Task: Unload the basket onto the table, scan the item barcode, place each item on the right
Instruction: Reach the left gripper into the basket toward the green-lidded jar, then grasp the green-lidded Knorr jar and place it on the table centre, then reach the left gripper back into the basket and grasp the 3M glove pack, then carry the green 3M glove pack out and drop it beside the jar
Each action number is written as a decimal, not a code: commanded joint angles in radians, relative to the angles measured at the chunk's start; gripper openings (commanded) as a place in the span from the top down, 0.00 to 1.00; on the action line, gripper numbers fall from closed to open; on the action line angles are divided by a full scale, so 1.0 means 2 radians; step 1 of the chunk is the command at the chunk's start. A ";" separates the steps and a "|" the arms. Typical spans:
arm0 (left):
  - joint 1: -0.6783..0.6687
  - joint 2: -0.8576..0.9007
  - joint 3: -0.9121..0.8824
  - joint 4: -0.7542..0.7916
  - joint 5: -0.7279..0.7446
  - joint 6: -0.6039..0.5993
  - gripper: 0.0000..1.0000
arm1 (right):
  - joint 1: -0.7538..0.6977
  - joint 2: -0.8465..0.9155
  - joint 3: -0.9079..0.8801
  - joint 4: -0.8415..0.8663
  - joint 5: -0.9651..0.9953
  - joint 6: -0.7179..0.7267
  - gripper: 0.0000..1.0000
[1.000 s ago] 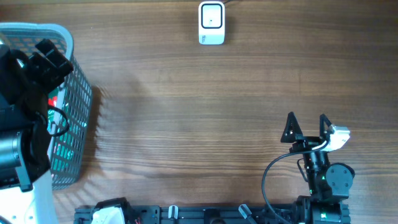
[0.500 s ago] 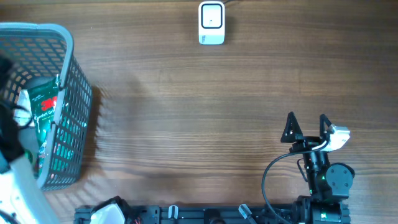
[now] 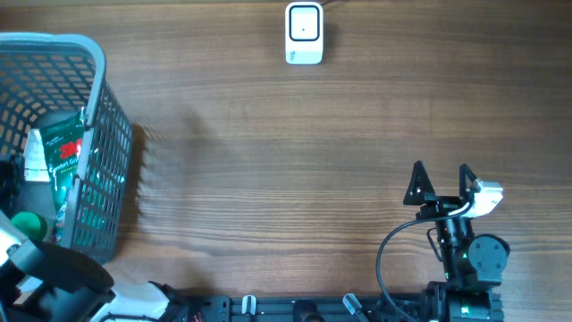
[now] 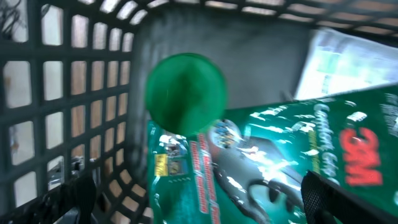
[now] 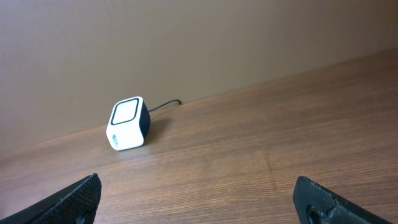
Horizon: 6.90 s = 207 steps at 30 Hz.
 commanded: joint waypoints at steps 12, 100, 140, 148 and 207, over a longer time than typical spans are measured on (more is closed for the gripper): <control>0.025 0.004 -0.181 0.203 -0.055 -0.003 0.00 | 0.002 0.000 0.000 0.002 0.003 0.004 0.00; -0.698 0.112 -0.201 0.323 0.118 0.050 0.43 | 0.002 0.000 0.000 0.002 0.003 0.004 0.00; -0.145 0.161 -0.007 0.072 0.084 0.345 0.00 | 0.002 0.000 0.000 0.002 0.003 0.003 0.00; -0.145 0.193 -0.058 0.129 0.048 0.390 0.00 | 0.002 0.000 0.000 0.002 0.003 0.003 0.00; -0.772 0.147 0.063 0.275 0.110 0.262 0.96 | 0.002 0.000 0.000 0.002 0.003 0.004 0.00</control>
